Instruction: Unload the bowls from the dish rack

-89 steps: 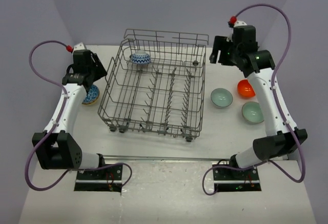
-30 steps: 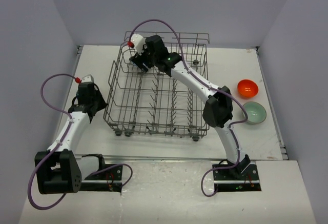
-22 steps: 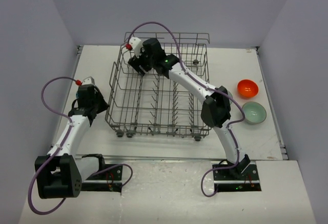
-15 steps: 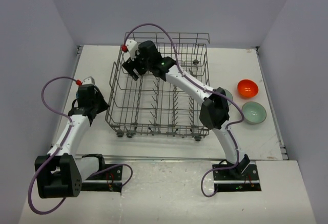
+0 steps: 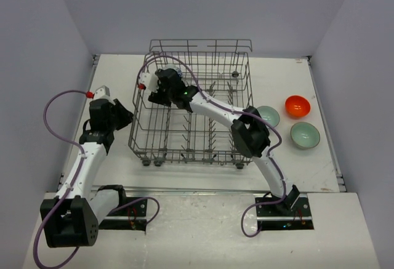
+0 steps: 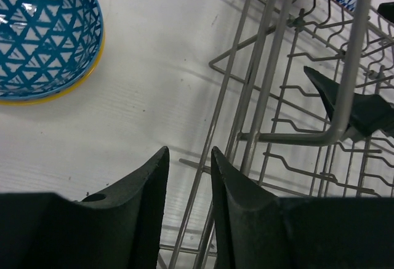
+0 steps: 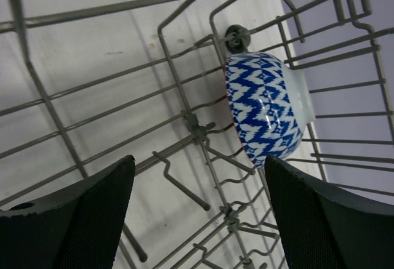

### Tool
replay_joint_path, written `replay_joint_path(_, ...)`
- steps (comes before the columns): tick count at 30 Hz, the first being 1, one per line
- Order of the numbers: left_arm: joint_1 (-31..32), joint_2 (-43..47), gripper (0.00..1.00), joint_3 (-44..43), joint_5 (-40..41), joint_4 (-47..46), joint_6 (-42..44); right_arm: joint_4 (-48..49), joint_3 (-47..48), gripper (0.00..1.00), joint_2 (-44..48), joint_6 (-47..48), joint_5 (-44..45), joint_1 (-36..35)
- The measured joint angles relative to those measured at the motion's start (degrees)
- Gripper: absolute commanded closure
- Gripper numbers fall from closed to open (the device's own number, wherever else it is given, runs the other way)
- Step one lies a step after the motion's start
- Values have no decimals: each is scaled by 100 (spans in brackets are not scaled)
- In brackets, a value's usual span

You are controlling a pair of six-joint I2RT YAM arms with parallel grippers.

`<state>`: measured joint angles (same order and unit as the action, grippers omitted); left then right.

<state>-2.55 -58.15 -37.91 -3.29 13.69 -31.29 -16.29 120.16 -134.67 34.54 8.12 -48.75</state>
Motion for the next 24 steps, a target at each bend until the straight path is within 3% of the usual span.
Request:
replay_joint_path(9, -28, -92, 34, 33, -35, -455, -111, 1029, -166, 14, -286, 1014, 560, 0)
replay_joint_path(24, -44, -192, 25, 11, 70, -590, -107, 1478, 358, 13, -1003, 1700, 791, 83)
